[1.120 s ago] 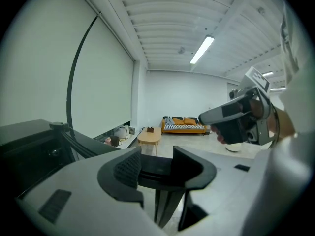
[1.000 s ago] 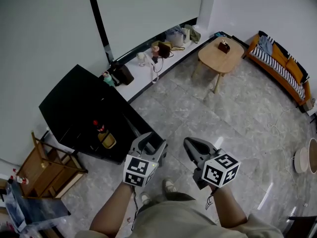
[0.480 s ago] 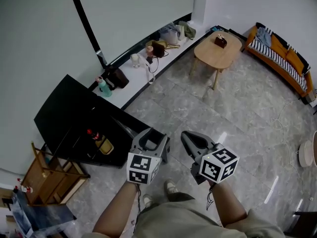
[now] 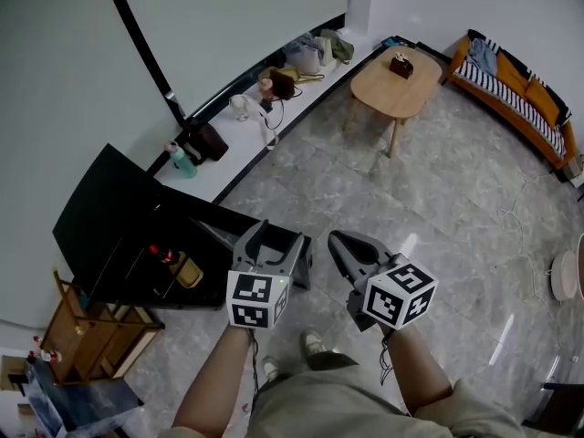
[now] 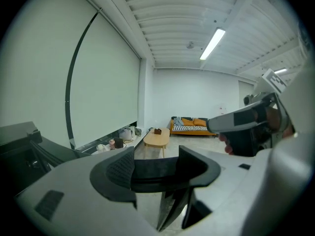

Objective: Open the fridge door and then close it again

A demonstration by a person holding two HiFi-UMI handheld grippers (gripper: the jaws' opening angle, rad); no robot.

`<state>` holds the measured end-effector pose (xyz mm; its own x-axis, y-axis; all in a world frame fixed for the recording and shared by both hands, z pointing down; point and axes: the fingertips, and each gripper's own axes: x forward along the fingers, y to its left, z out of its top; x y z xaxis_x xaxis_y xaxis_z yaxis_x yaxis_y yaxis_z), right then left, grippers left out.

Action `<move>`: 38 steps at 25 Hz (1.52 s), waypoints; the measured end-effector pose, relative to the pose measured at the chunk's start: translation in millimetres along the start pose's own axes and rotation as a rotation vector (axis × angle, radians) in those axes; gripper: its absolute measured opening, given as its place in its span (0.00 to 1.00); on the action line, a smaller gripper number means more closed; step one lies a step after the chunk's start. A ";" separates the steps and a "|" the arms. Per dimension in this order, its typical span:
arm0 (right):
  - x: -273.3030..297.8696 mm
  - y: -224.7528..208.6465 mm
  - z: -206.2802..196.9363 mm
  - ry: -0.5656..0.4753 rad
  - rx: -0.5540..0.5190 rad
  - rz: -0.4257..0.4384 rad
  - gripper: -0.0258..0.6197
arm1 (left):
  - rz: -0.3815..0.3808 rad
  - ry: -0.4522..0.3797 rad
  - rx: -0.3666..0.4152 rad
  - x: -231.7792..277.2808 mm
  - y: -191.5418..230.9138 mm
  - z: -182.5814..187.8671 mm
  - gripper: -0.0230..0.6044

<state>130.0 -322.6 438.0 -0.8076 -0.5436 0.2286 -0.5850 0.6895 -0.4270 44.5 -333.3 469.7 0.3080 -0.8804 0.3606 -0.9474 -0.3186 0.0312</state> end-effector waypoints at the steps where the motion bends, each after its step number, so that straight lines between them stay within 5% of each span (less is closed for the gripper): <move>1: 2.2 -3.4 0.5 0.000 0.001 -0.002 0.03 | 0.006 0.002 0.001 4.2 0.7 1.3 0.47; 9: 18.1 -31.5 7.9 -0.007 0.022 -0.020 0.03 | -0.008 0.088 0.036 41.8 1.1 14.7 0.42; 38: 61.8 -109.4 48.4 -0.038 -0.037 -0.096 0.03 | 0.059 -0.048 -0.001 129.2 43.9 44.7 0.35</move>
<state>147.7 -454.8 456.5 -0.7445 -0.6257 0.2330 -0.6627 0.6502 -0.3716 46.7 -476.8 476.0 0.2558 -0.9132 0.3171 -0.9640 -0.2656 0.0127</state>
